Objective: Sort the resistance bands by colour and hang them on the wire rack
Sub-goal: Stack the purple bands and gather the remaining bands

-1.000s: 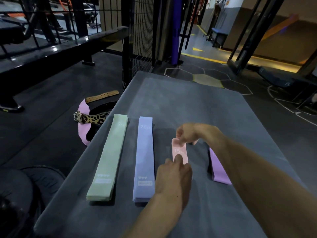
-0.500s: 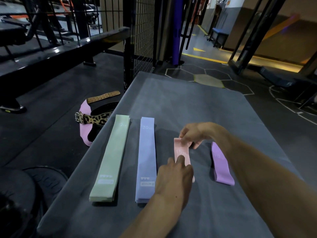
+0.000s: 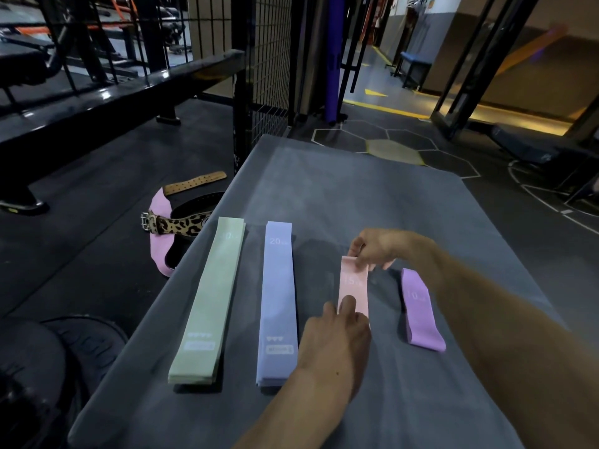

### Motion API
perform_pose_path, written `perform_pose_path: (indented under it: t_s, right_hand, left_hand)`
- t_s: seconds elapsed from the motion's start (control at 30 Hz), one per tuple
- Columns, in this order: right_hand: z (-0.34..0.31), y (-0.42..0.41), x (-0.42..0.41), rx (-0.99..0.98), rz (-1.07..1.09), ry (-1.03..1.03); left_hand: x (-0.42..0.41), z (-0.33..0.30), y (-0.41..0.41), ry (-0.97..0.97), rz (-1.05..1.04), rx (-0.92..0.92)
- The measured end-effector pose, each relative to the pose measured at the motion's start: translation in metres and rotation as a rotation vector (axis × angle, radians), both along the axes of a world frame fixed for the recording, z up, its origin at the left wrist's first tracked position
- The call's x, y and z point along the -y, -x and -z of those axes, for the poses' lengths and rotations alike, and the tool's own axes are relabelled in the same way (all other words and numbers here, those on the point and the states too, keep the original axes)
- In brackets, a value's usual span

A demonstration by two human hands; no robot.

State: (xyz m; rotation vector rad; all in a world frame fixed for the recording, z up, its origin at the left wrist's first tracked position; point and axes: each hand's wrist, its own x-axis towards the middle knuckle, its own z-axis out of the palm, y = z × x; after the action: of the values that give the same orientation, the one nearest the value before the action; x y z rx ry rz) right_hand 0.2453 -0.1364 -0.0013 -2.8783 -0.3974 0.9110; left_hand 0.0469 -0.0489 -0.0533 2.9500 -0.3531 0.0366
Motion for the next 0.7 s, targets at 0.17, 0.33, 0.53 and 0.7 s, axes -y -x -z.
perform_pose_path:
  t_s: [0.17,0.33,0.53,0.7]
  right_hand:
    - [0.001,0.012,-0.008,0.138,-0.065,0.104]
    - [0.0,0.022,-0.017,0.215,-0.096,0.17]
    - [-0.016,0.021,-0.042,0.227,-0.099,0.308]
    - [-0.018,0.007,-0.086,0.318,-0.151,0.242]
  left_hand:
    - [-0.004,0.009,0.001,0.039,-0.01,-0.026]
    - [-0.01,-0.004,0.007,0.134,-0.011,0.062]
    - [-0.032,-0.028,0.019,0.155,0.003,-0.002]
    - [-0.06,-0.036,0.015,0.167,-0.055,0.016]
